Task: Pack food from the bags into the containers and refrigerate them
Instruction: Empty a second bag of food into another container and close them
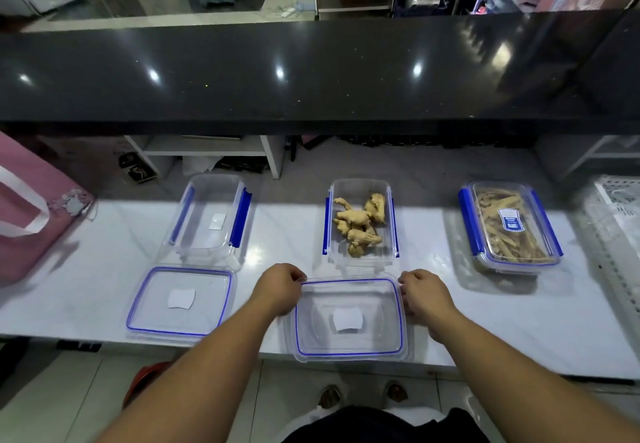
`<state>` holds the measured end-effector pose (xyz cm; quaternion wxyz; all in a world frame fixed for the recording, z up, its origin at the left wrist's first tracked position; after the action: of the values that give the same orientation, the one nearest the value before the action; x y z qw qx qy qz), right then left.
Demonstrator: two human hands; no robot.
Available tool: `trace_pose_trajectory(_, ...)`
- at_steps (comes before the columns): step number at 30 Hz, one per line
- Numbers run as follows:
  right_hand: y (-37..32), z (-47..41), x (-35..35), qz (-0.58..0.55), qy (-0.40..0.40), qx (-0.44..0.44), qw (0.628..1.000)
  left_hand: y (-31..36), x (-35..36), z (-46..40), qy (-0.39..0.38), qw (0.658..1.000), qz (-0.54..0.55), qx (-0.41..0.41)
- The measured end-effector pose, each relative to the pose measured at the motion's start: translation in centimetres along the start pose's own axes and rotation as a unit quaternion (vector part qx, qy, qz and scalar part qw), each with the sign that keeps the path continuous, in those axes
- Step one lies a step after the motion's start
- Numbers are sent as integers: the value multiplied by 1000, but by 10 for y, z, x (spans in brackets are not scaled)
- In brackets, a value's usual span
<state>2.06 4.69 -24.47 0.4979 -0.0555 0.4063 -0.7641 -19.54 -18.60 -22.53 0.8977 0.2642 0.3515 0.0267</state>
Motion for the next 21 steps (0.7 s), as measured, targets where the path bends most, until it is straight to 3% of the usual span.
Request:
trace_pose_trajectory(3,8,5,-4,-131,-77,38,988,10,-6,8,-43,995,83,17)
trace_pose_trajectory(7,11,16,-3,-177,-239,86,951,45,-17,22,-72,982,164,59)
trace_pose_trajectory(10,8,38,7,-191,-393,127,891,78,-27,29,-58,971,209,103)
trace_pose_trajectory(13,-3,56,8,-214,-493,139,832,112,-35,34,-28,956,253,145)
trace_pose_trajectory(15,-13,55,2,-207,-500,120,832,131,-39,37,0,947,276,166)
trace_pose_trajectory(17,-23,45,-8,-209,-459,99,858,150,-43,41,27,936,298,186)
trace_pose_trajectory(21,-46,14,-47,-216,-264,12,940,168,-39,40,64,912,372,161)
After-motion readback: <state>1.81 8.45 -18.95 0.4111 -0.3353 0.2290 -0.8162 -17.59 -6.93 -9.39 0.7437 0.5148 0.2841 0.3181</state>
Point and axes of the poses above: each hand's wrist, its own z-axis away from the middle knuckle, its own x-axis out of the palm, y = z × x, the point moved 10 cm from there along -z, towards the middle knuckle, and after that the axes turned 8 degrees about -y, right-handed, at the moved point
